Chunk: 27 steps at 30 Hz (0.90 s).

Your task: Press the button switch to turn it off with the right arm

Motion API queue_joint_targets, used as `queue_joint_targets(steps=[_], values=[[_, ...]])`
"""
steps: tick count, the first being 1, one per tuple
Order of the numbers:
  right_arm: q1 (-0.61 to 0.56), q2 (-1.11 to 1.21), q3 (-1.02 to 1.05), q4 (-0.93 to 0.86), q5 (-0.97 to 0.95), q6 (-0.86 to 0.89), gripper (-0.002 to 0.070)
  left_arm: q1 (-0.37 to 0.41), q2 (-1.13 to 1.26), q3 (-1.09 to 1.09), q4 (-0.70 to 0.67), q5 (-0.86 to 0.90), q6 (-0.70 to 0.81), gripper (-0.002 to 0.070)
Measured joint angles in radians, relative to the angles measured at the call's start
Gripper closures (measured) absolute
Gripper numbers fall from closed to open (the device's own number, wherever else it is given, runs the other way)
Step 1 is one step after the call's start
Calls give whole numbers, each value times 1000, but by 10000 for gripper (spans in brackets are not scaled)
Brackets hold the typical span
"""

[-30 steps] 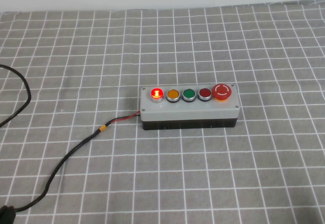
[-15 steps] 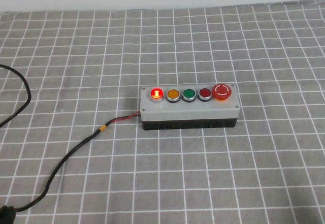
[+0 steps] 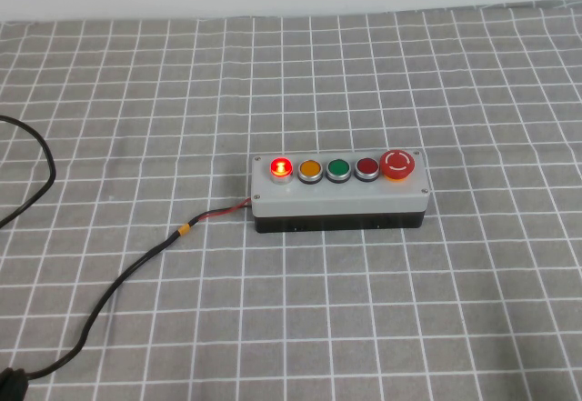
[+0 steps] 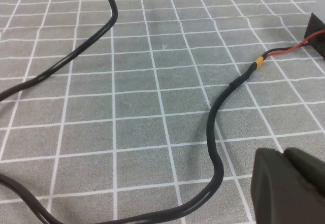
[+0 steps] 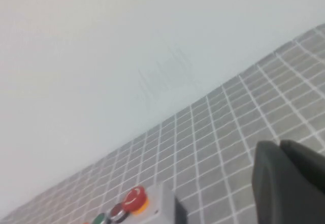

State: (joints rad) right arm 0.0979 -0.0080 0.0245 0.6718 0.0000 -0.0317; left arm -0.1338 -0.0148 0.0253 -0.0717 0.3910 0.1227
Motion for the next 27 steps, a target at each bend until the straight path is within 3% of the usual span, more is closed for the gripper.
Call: queue_joint_targets(steps=[7,15,23,27], values=[[0,41,-103,43,252,0,693,0,0,0,0,0,0,678],[0,528,-503,-164,797,0,693,0,0,0,0,0,0,678],[8,969,-839,-230,942,-104,693,0,0,0,0,0,0,678],[99,1157,-991,-237,945,-120,693,0,0,0,0,0,0,678]])
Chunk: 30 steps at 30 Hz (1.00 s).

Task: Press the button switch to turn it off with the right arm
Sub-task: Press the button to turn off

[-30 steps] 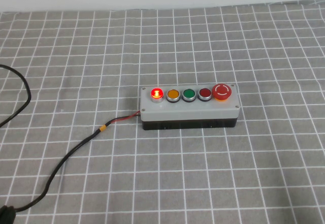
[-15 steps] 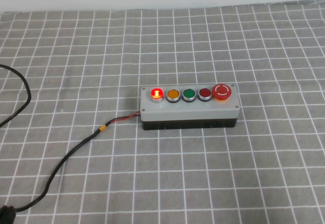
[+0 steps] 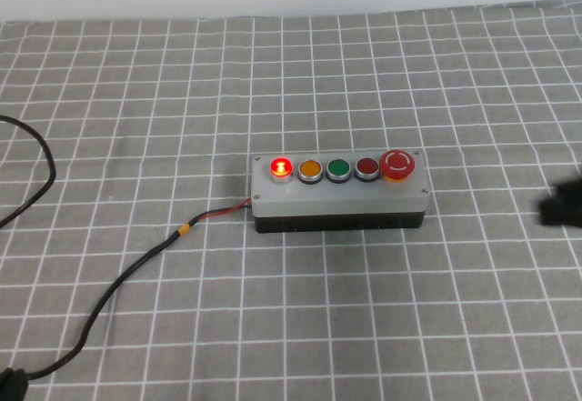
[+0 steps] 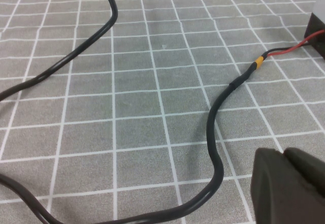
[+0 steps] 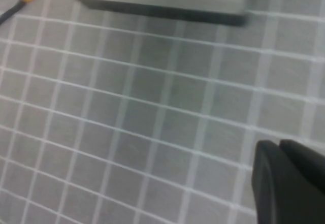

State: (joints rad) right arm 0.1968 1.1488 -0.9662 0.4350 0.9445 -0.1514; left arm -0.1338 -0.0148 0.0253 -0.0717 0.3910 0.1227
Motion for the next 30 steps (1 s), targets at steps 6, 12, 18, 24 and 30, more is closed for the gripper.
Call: queue_joint_targets(steps=[6,12,18,24,30], values=[[186,280,-239,-33,-18,-2,693,0,0,0,0,0,0,678],[300,545,-516,-66,-2,-4,693,0,0,0,0,0,0,678],[355,750,-740,-100,19,-4,693,0,0,0,0,0,0,678],[387,894,-917,-100,24,-4,693,0,0,0,0,0,0,678],[409,1002,-1019,-88,52,-5,693,0,0,0,0,0,0,678]])
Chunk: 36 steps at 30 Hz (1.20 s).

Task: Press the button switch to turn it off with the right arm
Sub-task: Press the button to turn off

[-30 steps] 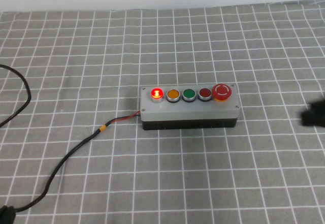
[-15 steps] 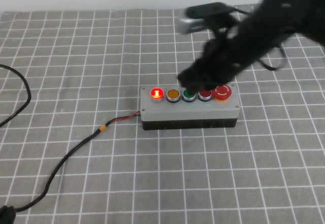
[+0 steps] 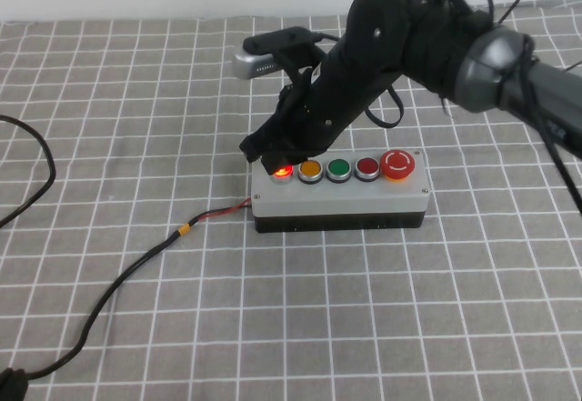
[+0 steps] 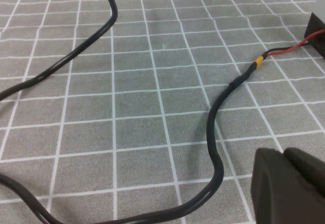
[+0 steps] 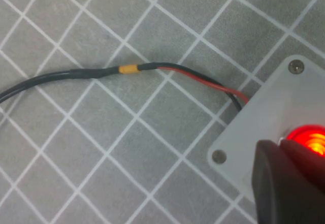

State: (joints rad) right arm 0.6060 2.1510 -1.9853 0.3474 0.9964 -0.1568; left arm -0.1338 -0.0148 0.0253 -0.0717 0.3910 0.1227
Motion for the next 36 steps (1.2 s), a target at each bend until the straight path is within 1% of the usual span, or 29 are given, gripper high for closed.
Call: queue_joint_targets(steps=[21,36], values=[[0,29,-24,-100,-32,8,693,0,0,0,0,0,0,678],[0,46,-37,-97,-13,16,693,0,0,0,0,0,0,678]])
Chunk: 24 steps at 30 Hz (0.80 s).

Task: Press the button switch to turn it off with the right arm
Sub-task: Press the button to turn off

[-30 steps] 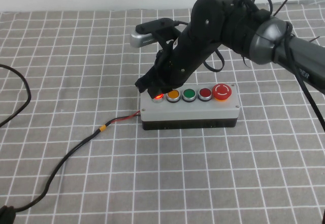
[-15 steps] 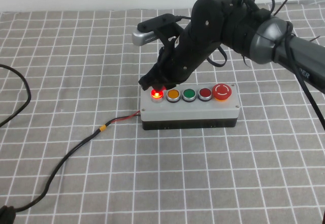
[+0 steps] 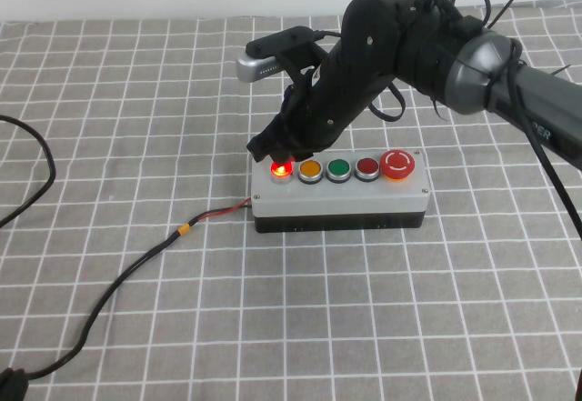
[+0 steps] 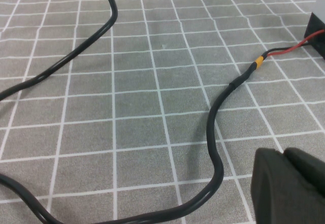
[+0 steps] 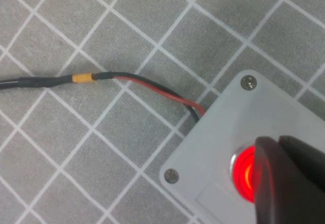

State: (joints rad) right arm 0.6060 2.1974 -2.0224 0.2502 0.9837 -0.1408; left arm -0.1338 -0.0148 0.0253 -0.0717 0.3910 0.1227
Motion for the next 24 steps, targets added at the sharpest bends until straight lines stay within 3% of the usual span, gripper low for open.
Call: queue_joint_targets(steps=[15,24], values=[[0,11,-15,25,1,0,693,0,0,0,0,0,0,678],[0,-187,48,-53,23,0,693,0,0,0,0,0,0,678]])
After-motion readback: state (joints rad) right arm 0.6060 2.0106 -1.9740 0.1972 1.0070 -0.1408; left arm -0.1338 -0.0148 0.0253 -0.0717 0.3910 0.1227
